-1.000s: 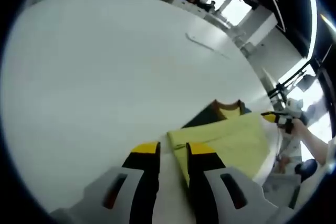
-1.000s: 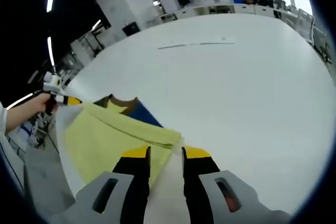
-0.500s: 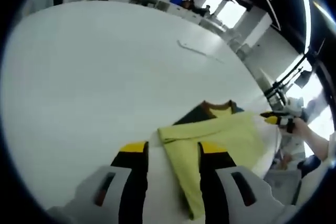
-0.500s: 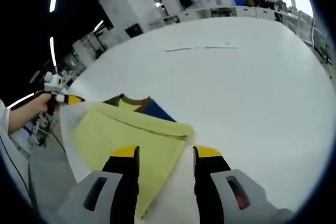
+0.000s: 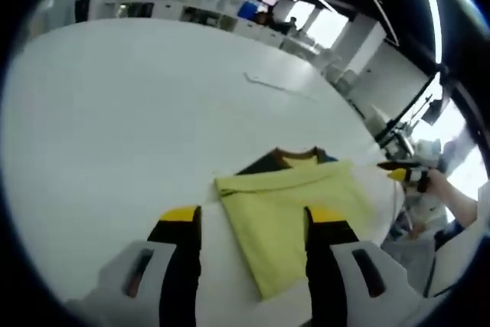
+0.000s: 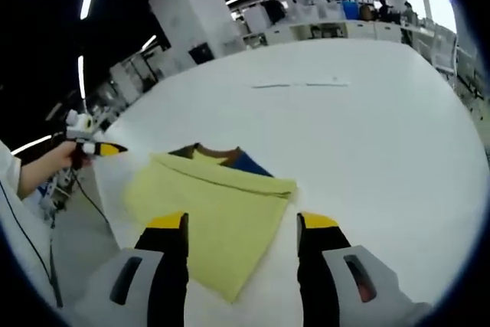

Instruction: Fold the garment on the visible template until the final outline fits inside the template.

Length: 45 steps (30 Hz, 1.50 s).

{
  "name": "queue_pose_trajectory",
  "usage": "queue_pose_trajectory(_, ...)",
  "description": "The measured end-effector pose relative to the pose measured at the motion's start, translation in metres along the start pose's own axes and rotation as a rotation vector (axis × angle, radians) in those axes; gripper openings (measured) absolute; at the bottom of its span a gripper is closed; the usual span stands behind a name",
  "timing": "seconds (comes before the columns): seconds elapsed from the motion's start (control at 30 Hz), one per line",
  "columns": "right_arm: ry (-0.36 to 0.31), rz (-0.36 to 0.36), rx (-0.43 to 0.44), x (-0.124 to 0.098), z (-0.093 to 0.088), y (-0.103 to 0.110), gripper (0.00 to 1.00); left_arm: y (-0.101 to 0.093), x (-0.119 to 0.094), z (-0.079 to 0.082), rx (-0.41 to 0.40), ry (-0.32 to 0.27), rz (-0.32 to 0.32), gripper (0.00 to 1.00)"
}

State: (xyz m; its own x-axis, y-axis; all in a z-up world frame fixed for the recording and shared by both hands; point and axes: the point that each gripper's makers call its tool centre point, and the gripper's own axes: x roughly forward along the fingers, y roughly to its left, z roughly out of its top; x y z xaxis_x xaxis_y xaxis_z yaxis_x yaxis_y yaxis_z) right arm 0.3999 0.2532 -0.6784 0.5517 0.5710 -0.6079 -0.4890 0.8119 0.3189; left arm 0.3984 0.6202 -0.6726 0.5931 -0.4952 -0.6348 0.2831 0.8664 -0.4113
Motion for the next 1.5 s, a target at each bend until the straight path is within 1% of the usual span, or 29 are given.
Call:
queue_pose_trajectory(0.17,-0.021,0.004,-0.022,-0.013,0.004,0.013,0.62,-0.01,-0.015,-0.001,0.02,-0.03,-0.006,0.6)
queue_pose_trajectory(0.3,-0.052,0.025,-0.023,-0.02,0.007,0.021,0.66,-0.015,-0.025,-0.004,0.036,-0.035,-0.01,0.65)
queue_pose_trajectory(0.47,-0.053,0.03,-0.031,-0.026,0.004,0.029,0.7,-0.025,-0.04,-0.006,0.056,-0.046,-0.016,0.71)
queue_pose_trajectory(0.6,-0.055,0.034,-0.035,-0.031,0.002,0.034,0.72,-0.032,-0.048,-0.008,0.072,-0.048,-0.021,0.74)
queue_pose_trajectory(0.7,-0.06,0.037,-0.039,-0.038,0.0,0.039,0.74,-0.04,-0.055,-0.009,0.091,-0.053,-0.028,0.78)
queue_pose_trajectory(0.87,-0.07,0.039,-0.044,-0.049,-0.001,0.043,0.78,-0.047,-0.064,-0.008,0.114,-0.067,-0.02,0.89)
queue_pose_trajectory(1.0,-0.081,0.032,-0.048,-0.057,-0.002,0.046,0.8,-0.052,-0.069,-0.009,0.123,-0.075,-0.022,0.92)
queue_pose_trajectory(1.13,-0.088,0.031,-0.052,-0.069,-0.004,0.05,0.82,-0.06,-0.074,-0.015,0.138,-0.066,-0.029,0.93)
queue_pose_trajectory(1.27,-0.103,0.034,-0.055,-0.079,-0.003,0.056,0.85,-0.065,-0.08,-0.017,0.149,-0.07,-0.032,0.94)
queue_pose_trajectory(1.37,-0.109,0.049,-0.053,-0.084,-0.003,0.06,0.88,-0.071,-0.085,-0.018,0.149,-0.081,-0.038,0.95)
queue_pose_trajectory(1.5,-0.134,0.074,-0.042,-0.094,0.001,0.069,0.96,-0.08,-0.093,-0.023,0.151,-0.089,-0.045,0.96)
